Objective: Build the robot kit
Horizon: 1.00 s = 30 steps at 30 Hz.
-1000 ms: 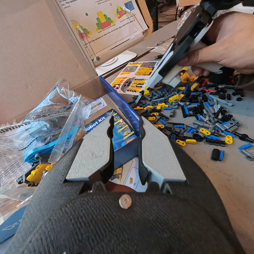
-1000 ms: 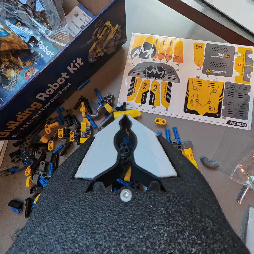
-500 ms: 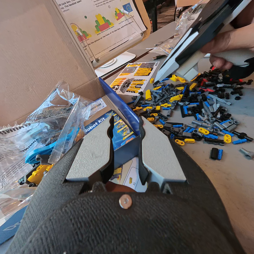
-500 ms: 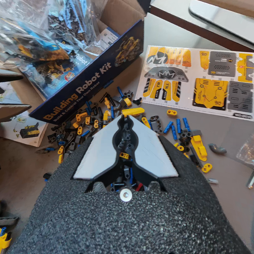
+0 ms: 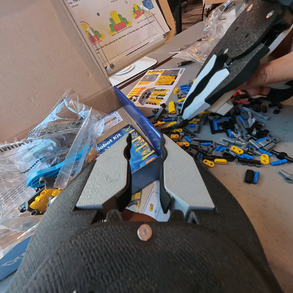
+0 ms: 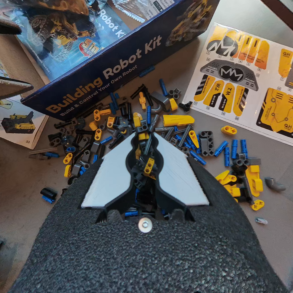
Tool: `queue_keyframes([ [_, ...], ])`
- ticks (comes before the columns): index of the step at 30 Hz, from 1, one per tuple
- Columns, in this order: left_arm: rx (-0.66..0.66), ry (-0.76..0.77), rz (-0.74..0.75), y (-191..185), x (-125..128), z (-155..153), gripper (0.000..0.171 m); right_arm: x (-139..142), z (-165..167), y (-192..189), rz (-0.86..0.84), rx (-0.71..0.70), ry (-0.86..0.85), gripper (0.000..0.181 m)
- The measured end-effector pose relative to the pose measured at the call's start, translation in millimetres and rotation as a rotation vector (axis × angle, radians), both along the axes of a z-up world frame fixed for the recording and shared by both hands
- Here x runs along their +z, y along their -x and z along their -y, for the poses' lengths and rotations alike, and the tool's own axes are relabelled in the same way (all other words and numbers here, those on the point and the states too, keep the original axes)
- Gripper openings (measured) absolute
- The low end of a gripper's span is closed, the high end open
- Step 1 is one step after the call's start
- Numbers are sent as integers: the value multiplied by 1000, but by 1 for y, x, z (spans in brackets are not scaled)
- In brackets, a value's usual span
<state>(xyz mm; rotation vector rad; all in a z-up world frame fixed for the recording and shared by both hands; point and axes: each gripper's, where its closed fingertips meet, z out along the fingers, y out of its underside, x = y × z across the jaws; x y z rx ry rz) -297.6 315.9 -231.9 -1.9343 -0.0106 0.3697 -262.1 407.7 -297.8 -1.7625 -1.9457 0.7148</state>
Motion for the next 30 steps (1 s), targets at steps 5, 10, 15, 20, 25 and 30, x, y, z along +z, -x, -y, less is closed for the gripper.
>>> queue_keyframes([
  [5,-8,7,6,-2,-2,-1,34,17,6,4,-72,17,34,16],
  [10,1,3,0,1,-1,0,34,14,35,2,-59,146,91,18],
  [15,7,3,-1,2,-1,0,34,-2,56,-3,14,249,39,24],
  [20,3,4,-4,1,-1,0,34,-3,40,-7,49,198,-46,19],
  [25,3,6,-1,1,-2,0,34,12,48,-5,-14,227,9,18],
  [30,11,4,4,5,-1,1,34,5,77,-14,33,356,70,19],
])
